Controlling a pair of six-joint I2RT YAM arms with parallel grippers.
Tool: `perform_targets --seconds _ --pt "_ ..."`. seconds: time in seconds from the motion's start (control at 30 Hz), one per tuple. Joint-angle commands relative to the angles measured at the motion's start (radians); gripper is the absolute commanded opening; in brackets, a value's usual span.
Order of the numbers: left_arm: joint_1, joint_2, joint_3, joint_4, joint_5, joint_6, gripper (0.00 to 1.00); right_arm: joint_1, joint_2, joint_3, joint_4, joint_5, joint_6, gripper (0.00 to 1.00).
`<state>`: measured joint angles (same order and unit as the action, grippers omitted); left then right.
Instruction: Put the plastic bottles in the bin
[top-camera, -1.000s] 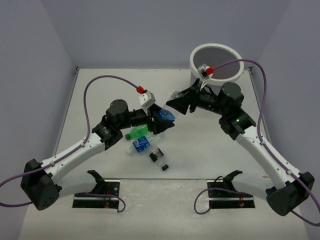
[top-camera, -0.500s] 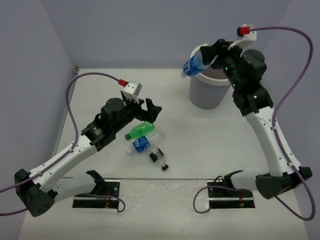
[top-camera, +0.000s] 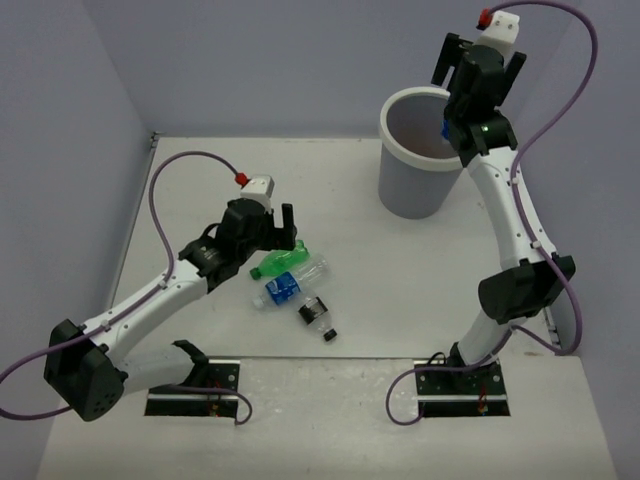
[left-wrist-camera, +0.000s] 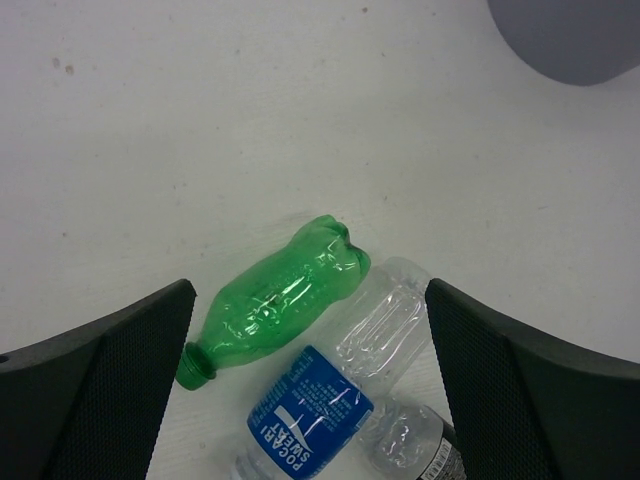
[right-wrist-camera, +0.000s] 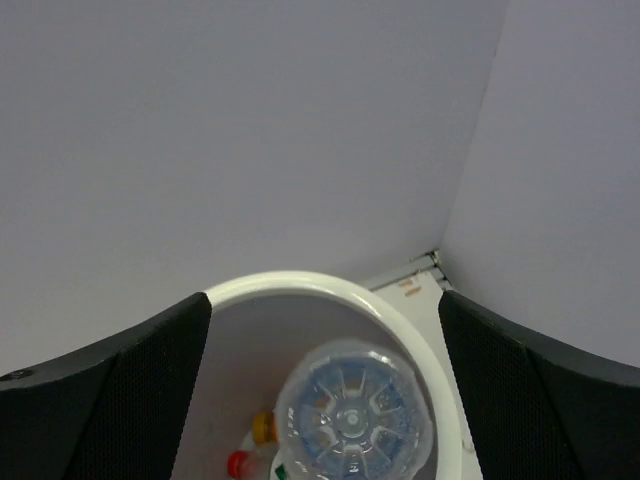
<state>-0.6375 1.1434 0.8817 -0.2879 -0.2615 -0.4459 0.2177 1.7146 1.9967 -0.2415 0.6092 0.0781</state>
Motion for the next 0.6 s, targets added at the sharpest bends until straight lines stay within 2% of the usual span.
perform_targets --seconds 0.0,0.13,0.17,0.33,0.57 --pt "0.017 0.015 -0.009 0.007 0.033 0.017 1.00 -0.006 -0.007 0.031 -0.039 0.054 -0.044 0.99" --pt "0.025 0.071 -0.010 0.003 0.039 0.083 1.00 -0.007 -0.076 0.024 -0.137 -0.144 -0.004 0.99" --pt "0.027 0.075 -0.010 0.002 0.039 0.093 1.00 -0.006 -0.100 0.012 -0.151 -0.154 0.011 0.99" --pt "0.031 0.191 -0.022 0.001 0.097 0.139 1.00 -0.007 -0.294 -0.172 -0.170 -0.444 0.091 0.99" --pt "0.055 0.299 -0.023 0.011 0.056 0.139 1.00 -0.006 -0.457 -0.411 -0.173 -0.667 0.164 0.99"
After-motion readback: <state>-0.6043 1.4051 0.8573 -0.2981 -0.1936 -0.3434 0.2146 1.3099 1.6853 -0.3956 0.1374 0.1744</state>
